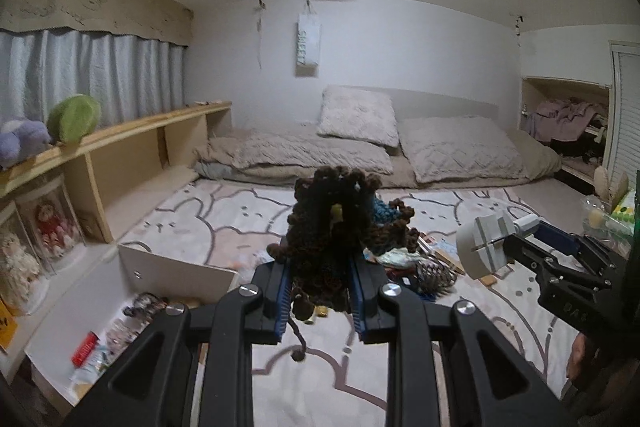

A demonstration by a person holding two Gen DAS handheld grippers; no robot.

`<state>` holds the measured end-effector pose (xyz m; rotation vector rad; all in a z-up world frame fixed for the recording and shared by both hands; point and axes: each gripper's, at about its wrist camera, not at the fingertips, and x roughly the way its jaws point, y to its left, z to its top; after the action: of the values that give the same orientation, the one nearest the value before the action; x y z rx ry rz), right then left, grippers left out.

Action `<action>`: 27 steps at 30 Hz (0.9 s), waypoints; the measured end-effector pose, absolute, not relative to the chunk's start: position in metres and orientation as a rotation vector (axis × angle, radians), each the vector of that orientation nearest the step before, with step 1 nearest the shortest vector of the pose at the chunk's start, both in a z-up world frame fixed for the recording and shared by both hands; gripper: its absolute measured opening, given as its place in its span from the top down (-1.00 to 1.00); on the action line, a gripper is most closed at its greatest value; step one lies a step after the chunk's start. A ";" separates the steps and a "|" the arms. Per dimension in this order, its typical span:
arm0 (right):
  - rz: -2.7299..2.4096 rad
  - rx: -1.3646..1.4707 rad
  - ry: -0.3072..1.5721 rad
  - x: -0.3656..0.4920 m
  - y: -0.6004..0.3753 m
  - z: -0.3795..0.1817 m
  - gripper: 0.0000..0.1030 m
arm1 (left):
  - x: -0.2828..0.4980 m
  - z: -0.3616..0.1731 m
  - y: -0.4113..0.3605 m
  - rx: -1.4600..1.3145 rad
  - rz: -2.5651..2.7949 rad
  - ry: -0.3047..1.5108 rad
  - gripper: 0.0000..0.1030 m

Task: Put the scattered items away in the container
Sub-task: 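Carry the pouch and white handle tool over the white box with both tools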

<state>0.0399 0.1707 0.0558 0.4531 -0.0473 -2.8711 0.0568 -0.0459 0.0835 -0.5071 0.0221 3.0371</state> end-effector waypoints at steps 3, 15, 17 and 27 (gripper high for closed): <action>-2.843 0.440 -0.060 0.036 0.162 0.063 -0.19 | 0.058 0.092 -0.058 -0.483 3.076 0.043 0.52; -2.691 0.414 -0.058 0.021 0.104 0.091 -0.19 | 0.066 0.106 -0.098 -0.441 3.141 0.031 0.52; -2.661 0.422 -0.073 0.016 0.095 0.094 -0.19 | 0.067 0.109 -0.106 -0.433 3.155 0.043 0.52; -2.568 0.447 -0.064 0.005 0.046 0.100 -0.19 | 0.069 0.127 -0.167 -0.380 3.248 0.001 0.52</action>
<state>0.0047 0.0459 0.0999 0.4472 -0.0635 -2.5679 0.0685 -0.1666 0.1271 -0.3801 0.0013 3.2482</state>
